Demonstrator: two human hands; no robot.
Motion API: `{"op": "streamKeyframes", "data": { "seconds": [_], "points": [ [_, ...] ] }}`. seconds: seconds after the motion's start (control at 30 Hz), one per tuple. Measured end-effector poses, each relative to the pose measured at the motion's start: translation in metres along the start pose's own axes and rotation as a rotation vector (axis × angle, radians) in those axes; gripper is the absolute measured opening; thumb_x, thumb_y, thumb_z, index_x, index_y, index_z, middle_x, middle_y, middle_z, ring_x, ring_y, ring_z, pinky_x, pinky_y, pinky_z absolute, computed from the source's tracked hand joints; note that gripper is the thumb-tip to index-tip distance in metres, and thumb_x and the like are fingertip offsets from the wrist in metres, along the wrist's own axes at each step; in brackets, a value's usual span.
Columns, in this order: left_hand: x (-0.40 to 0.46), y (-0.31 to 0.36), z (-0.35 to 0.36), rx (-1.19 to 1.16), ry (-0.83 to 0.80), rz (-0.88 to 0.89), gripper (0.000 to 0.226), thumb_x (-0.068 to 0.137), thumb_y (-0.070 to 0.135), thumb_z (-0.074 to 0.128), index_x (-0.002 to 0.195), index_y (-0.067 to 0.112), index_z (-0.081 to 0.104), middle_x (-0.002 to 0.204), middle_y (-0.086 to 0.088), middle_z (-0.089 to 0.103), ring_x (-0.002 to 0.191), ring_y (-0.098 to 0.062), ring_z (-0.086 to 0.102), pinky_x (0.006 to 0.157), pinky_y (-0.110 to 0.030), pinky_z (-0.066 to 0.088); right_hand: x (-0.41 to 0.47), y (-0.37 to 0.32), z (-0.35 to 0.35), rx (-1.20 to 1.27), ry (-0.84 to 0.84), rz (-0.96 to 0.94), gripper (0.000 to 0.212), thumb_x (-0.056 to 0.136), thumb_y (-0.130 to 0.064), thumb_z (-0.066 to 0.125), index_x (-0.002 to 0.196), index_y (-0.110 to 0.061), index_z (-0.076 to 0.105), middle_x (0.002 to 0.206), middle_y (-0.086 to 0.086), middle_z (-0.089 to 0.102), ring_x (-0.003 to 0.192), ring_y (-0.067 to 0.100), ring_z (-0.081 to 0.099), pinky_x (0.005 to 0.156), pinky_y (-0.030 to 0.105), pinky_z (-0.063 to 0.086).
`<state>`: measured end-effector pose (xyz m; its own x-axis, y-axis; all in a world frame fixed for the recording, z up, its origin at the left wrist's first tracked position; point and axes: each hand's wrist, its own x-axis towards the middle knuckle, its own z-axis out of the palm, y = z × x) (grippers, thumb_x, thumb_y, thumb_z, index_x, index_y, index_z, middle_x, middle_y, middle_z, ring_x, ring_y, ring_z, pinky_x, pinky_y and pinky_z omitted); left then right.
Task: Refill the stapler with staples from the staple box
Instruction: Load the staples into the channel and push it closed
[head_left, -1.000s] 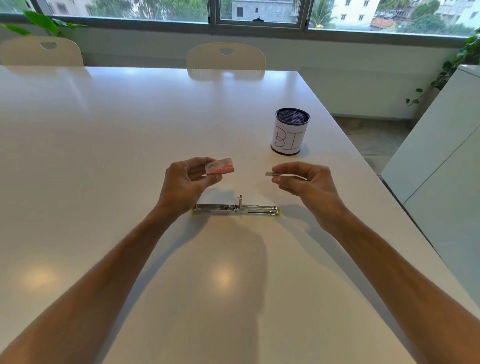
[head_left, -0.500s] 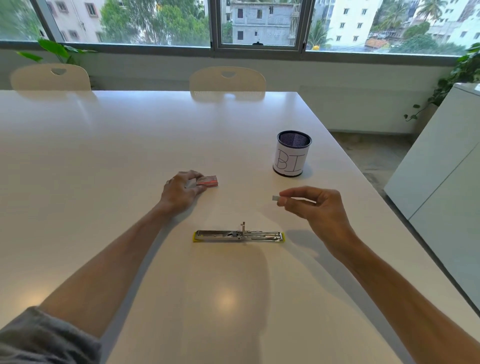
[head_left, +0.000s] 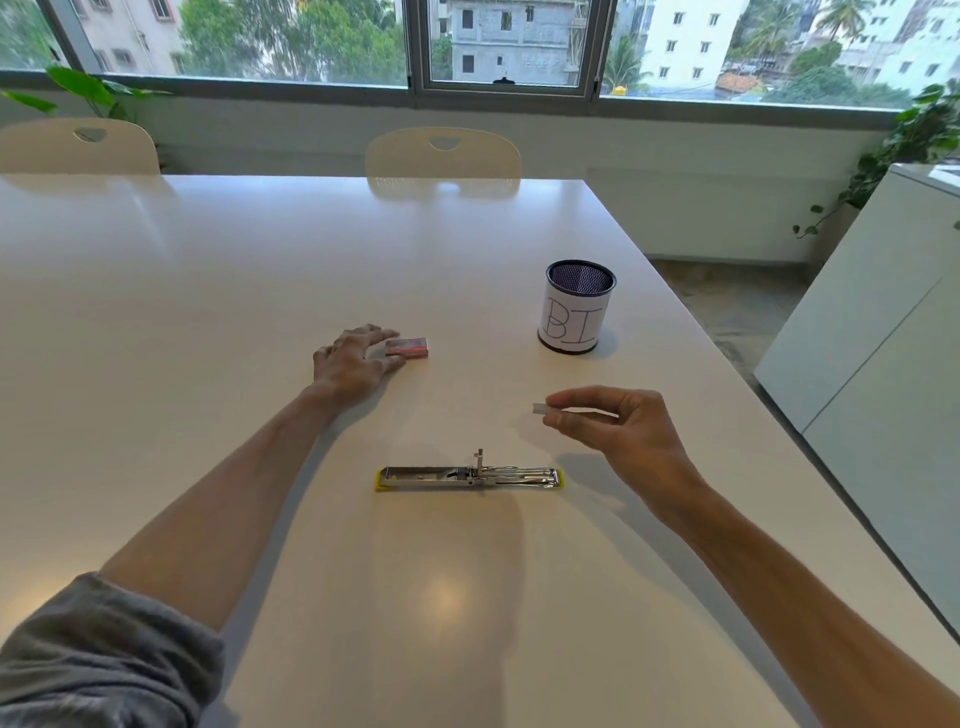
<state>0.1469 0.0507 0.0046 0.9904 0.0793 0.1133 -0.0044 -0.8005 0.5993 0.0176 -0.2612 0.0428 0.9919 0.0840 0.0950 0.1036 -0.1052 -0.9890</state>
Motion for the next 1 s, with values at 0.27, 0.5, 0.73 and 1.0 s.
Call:
{"op": "streamKeyframes", "data": {
  "seconds": [0.27,0.5,0.73,1.0],
  "points": [
    [-0.036,0.009,-0.005,-0.188,0.034,0.003,0.083,0.085,0.036,0.076,0.153,0.017,0.032,0.160,-0.009,0.036,0.147,-0.027,0.033,0.121,-0.044,0.025,-0.004,0.020,0.012,-0.217,-0.043,-0.096,0.013,0.081,-0.014,0.080,0.087,-0.026,0.078,0.089,-0.007,0.080,0.088,0.007,0.075,0.086,0.024,0.055],
    [-0.092,0.022,-0.009,-0.303,0.117,0.125,0.040,0.089,0.020,0.071,0.128,0.014,0.062,0.135,-0.003,0.062,0.129,-0.020,0.054,0.097,-0.010,0.034,-0.010,0.028,0.026,-0.328,-0.123,-0.126,0.011,0.083,-0.024,0.078,0.094,-0.023,0.078,0.096,-0.010,0.076,0.097,0.008,0.070,0.097,0.044,0.052],
    [-0.141,0.043,-0.005,-0.196,0.109,0.372,0.025,0.084,0.031,0.069,0.097,0.011,0.076,0.106,-0.001,0.074,0.112,-0.021,0.065,0.104,-0.057,0.040,-0.010,0.033,0.029,-0.306,-0.162,-0.109,0.012,0.081,-0.025,0.080,0.092,-0.021,0.078,0.095,-0.004,0.075,0.091,0.021,0.069,0.085,0.042,0.054],
    [-0.164,0.066,0.012,-0.147,-0.040,0.363,0.031,0.079,0.031,0.082,0.105,0.015,0.076,0.109,0.003,0.074,0.110,-0.016,0.061,0.103,-0.052,0.040,-0.010,0.037,0.028,-0.282,-0.203,-0.112,0.011,0.079,-0.025,0.082,0.089,-0.023,0.077,0.092,-0.005,0.076,0.088,0.016,0.072,0.085,0.040,0.058]
  ]
}}
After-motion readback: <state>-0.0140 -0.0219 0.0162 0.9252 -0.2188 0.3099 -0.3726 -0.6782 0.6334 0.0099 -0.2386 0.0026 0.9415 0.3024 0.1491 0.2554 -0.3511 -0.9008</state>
